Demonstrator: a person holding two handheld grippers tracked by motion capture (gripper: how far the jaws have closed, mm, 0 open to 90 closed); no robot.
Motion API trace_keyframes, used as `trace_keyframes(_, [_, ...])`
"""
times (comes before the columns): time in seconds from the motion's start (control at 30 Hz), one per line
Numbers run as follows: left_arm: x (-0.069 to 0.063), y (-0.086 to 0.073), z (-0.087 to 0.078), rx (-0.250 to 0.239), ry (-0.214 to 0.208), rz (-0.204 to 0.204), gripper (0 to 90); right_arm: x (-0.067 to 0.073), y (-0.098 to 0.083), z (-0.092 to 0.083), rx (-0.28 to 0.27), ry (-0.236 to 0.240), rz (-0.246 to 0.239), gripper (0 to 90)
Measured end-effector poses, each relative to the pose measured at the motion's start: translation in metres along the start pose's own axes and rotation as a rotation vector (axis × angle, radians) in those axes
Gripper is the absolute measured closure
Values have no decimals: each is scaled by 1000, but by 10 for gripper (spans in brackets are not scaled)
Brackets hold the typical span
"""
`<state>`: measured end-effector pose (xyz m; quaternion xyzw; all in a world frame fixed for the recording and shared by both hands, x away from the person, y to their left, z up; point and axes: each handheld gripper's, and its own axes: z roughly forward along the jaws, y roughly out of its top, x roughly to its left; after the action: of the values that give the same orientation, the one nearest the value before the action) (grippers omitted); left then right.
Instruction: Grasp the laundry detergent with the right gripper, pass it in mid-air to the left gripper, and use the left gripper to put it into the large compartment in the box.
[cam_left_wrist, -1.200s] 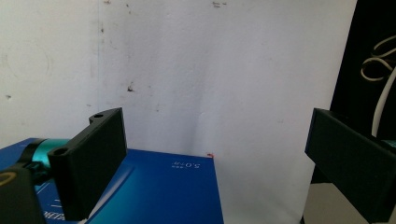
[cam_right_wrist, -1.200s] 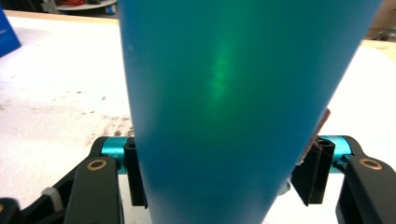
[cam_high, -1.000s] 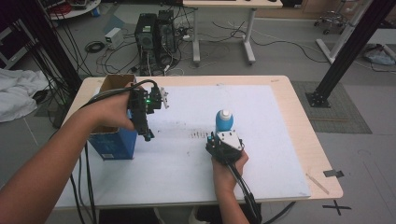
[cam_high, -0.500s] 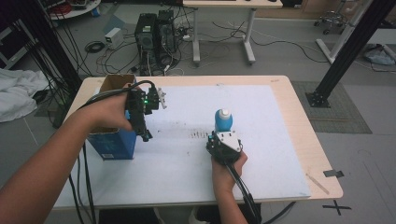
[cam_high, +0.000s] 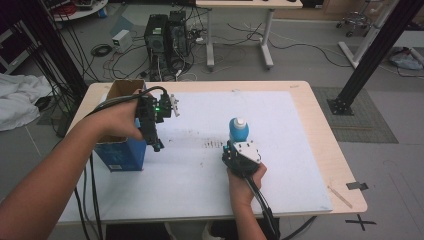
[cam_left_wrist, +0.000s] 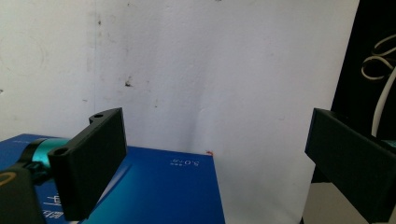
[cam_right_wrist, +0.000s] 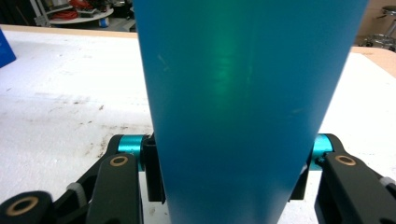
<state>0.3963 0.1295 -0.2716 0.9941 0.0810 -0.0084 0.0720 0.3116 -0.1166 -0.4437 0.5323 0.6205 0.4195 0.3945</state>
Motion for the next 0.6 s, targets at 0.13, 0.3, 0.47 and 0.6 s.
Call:
trace_keyframes(0.13, [0, 1, 1, -2, -3, 0, 56, -3, 1, -3, 4, 18, -6, 466])
trace_keyframes(0.3, [-1, 5, 1, -3, -2, 6, 56, -10, 4, -10, -13, 72, -18, 466])
trace_keyframes(0.47, [-2, 9, 0, -1, -2, 14, 56, -18, 9, -17, -24, 136, -28, 465])
trace_keyframes(0.6, [-3, 12, -2, -2, -1, 20, 56, -23, 13, -22, -27, 192, -28, 464])
